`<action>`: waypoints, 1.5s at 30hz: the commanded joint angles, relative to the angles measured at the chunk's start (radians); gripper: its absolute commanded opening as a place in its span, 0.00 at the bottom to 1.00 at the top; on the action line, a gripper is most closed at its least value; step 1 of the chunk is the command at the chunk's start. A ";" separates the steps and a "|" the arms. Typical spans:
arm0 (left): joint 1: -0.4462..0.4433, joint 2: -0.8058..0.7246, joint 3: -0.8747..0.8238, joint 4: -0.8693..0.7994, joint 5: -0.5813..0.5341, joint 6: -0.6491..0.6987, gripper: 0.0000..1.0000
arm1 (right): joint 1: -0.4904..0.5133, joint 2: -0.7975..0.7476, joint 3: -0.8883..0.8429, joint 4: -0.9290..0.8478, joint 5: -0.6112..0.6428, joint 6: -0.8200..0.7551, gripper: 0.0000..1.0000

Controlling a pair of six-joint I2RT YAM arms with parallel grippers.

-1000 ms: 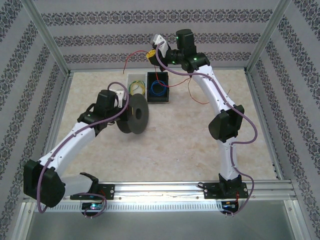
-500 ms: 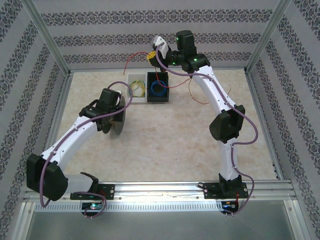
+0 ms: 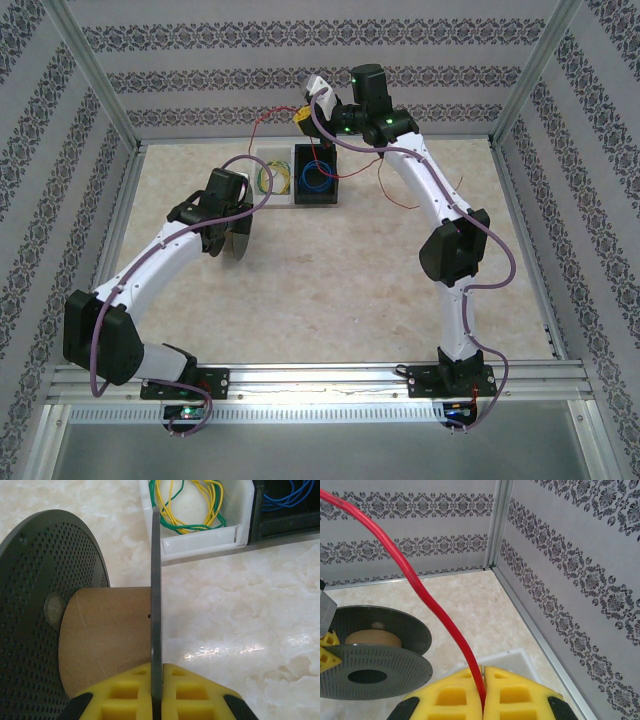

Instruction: Wrap the cables

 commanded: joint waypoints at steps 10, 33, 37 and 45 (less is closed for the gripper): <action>0.031 -0.053 0.093 -0.033 -0.029 0.063 0.46 | 0.008 -0.047 -0.031 0.033 -0.014 0.016 0.00; 0.296 -0.226 -0.132 -0.133 0.226 0.039 0.62 | 0.137 0.054 -0.013 0.003 0.008 0.012 0.00; 0.296 -0.205 -0.142 -0.119 0.238 0.041 0.28 | 0.164 0.078 -0.019 0.005 0.033 0.021 0.00; 0.296 -0.161 -0.128 -0.086 0.242 0.056 0.06 | 0.183 0.124 -0.019 0.007 0.085 0.050 0.00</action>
